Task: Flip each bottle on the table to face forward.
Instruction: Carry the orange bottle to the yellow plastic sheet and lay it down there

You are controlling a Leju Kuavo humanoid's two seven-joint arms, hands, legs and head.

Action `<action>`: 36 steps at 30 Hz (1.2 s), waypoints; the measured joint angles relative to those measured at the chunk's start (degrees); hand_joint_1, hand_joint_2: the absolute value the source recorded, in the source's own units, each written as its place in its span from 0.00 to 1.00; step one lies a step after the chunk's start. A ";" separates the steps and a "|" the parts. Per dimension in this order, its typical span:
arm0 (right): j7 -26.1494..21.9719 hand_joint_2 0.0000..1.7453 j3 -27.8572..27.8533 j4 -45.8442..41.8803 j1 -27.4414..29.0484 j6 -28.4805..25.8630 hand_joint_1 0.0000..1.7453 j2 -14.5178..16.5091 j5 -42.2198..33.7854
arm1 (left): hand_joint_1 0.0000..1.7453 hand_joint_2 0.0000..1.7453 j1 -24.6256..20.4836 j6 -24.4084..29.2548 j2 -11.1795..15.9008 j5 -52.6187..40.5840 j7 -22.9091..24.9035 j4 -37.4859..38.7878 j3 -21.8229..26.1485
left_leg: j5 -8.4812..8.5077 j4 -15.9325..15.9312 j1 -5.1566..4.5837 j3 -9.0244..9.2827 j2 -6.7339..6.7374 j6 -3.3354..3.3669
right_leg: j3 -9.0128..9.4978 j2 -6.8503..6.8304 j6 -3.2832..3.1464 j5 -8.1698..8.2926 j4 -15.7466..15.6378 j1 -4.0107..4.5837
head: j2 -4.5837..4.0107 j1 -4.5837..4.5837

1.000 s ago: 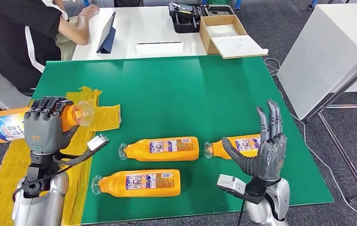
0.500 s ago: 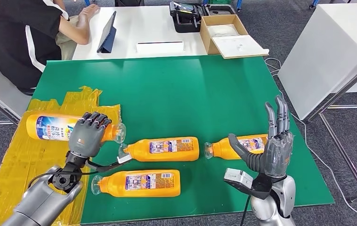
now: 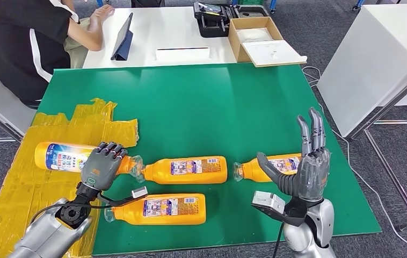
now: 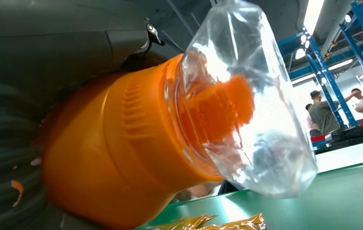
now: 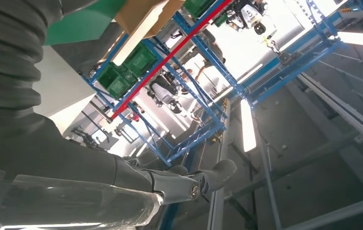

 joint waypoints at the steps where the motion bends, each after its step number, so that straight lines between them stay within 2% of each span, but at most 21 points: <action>1: 0.02 1.00 0.13 0.01 -0.08 0.00 0.00 -0.03 0.00 | 1.00 1.00 0.00 0.01 -0.01 0.02 0.03 0.14 0.04 | 0.00 0.00 0.00 0.00 -0.01 0.00 | 0.00 0.00 0.00 0.00 0.00 0.00 | 0.00 0.00; 11: 0.42 1.00 0.94 0.02 -0.36 0.00 0.00 -0.22 0.10 | 0.98 1.00 -0.05 0.05 -0.03 0.04 1.16 1.09 0.36 | 0.00 0.00 0.00 0.01 -0.02 0.00 | 0.00 0.00 0.00 0.00 0.00 0.00 | 0.00 0.00; 15: 0.70 1.00 1.19 0.14 -1.00 0.00 0.00 -0.32 0.08 | 0.01 1.00 -0.03 0.07 -0.08 0.03 1.89 1.90 0.79 | 0.00 0.00 0.01 0.01 -0.03 0.00 | 0.00 0.00 0.00 0.00 0.01 0.00 | 0.00 0.00; 28: 3.31 1.00 2.45 1.40 -3.04 1.25 0.00 -1.40 -0.96 | 0.00 1.00 1.14 0.07 -0.48 -0.07 2.38 4.63 3.49 | 0.00 0.00 0.00 -0.02 -0.02 -0.01 | -0.01 0.00 0.00 0.00 0.01 0.00 | 0.00 0.00; 36: 3.78 1.00 2.80 2.29 -4.00 1.23 0.00 -1.92 -0.92 | 0.00 1.00 1.18 0.07 -0.68 -0.08 2.81 5.38 3.58 | 0.01 0.00 0.00 -0.02 -0.06 -0.01 | 0.00 0.00 0.00 0.00 0.01 0.00 | 0.00 0.00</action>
